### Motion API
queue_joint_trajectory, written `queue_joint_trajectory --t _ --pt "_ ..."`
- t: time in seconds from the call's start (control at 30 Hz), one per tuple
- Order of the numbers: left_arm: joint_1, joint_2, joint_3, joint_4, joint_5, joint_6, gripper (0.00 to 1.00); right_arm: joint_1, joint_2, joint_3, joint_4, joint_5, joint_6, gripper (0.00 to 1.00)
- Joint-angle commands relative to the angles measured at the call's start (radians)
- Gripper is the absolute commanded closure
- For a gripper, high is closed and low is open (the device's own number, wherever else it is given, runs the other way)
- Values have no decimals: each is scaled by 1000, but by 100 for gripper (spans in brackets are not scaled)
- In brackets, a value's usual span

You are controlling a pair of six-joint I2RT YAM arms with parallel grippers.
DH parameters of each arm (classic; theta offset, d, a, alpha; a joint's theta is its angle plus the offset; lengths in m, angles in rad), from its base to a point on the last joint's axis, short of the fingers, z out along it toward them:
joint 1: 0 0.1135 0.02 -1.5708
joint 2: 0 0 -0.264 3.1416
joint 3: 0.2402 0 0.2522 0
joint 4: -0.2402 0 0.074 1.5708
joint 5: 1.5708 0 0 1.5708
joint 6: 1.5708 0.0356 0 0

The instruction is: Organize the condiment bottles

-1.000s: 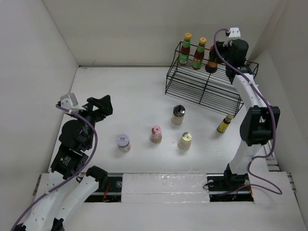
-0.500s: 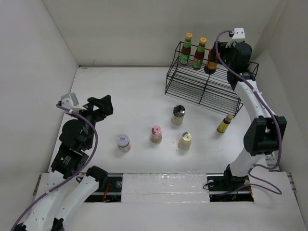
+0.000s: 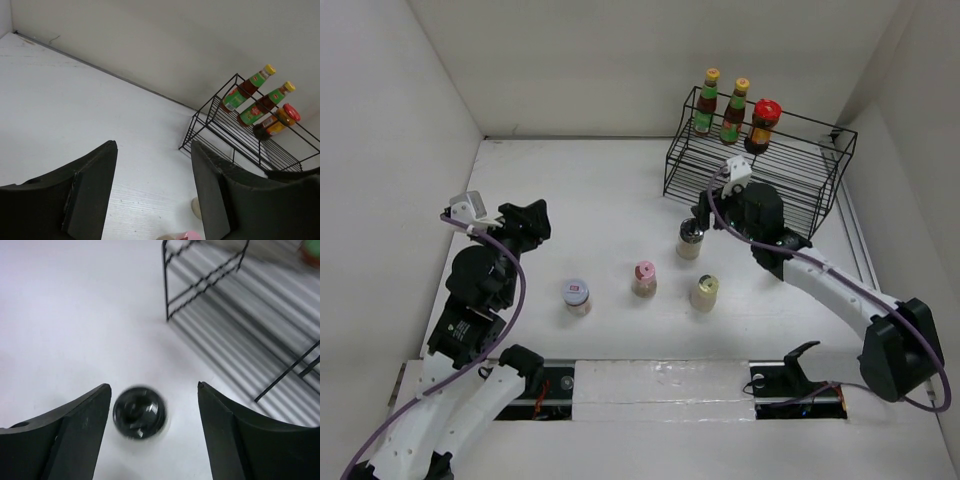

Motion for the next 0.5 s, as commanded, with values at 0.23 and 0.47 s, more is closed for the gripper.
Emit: queue_joint_trajectory --t 0.23,0.47 --pt "-1 15 0 43 20 8 43 59 124 -32 47 -48 3 33" --pt "-1 3 0 43 10 8 42 81 204 25 77 -48 12 46"
